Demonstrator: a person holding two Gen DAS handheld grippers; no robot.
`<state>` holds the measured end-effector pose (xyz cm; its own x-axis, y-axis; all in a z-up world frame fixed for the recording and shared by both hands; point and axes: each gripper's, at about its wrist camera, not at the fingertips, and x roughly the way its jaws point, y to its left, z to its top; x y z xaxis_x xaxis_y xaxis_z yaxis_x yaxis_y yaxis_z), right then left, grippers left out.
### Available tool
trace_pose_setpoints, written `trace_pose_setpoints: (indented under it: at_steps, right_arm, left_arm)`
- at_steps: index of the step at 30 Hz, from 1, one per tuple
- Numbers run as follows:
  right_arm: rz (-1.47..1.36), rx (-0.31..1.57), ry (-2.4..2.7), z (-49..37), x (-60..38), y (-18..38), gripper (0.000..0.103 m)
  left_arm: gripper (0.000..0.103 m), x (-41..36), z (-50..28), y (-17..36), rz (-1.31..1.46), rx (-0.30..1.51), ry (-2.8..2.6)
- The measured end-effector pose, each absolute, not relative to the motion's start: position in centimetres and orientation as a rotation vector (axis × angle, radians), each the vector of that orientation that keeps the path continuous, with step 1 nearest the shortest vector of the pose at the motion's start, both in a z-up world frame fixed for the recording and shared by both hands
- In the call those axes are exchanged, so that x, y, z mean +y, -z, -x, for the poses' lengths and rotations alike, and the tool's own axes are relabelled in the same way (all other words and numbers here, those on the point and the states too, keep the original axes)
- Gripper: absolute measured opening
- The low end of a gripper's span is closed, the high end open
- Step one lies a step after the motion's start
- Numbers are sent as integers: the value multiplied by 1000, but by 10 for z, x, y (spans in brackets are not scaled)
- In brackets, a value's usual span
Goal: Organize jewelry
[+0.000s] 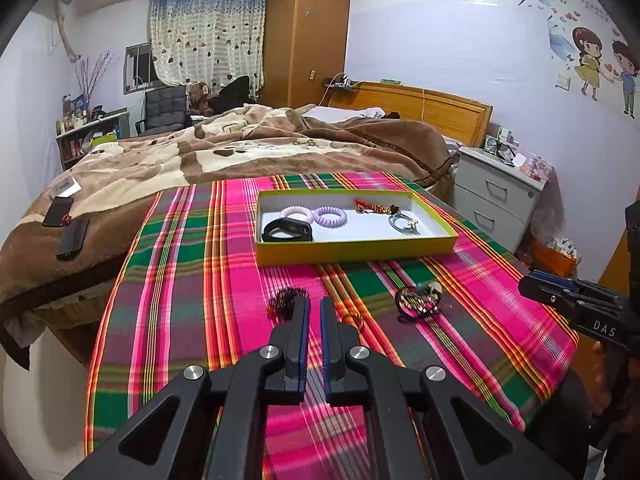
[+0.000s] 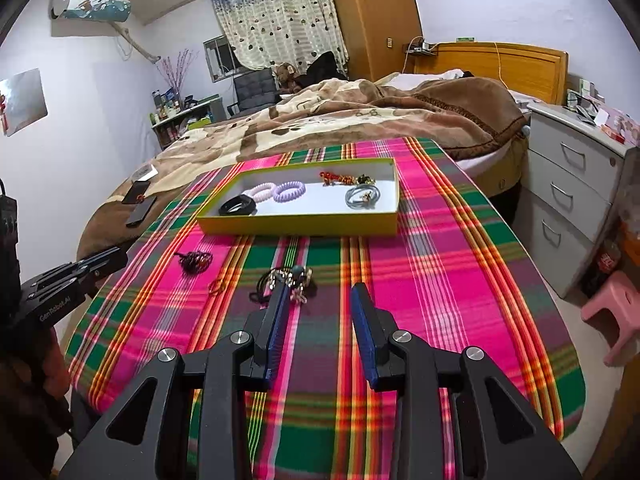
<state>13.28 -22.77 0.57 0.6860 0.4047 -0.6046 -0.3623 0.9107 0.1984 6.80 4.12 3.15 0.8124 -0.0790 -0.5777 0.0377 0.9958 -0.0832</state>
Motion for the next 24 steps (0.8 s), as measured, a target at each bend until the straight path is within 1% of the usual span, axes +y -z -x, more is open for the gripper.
trace_pose_setpoints:
  at_steps: [7, 20, 23, 24]
  right_arm:
    - [-73, 709, -428, -126, -231, -2, 33]
    - [-59, 724, -445, -130, -222, 1, 33]
    - [-57, 731, -450, -134, -218, 3, 32]
    - [-57, 735, -453, -136, -216, 4, 32]
  left_arm:
    - [4, 38, -58, -25, 67, 637, 81]
    - [4, 36, -64, -20, 66, 650, 89]
    - [6, 37, -68, -17, 70, 660, 90]
    - [8, 37, -69, -16, 71, 663, 92]
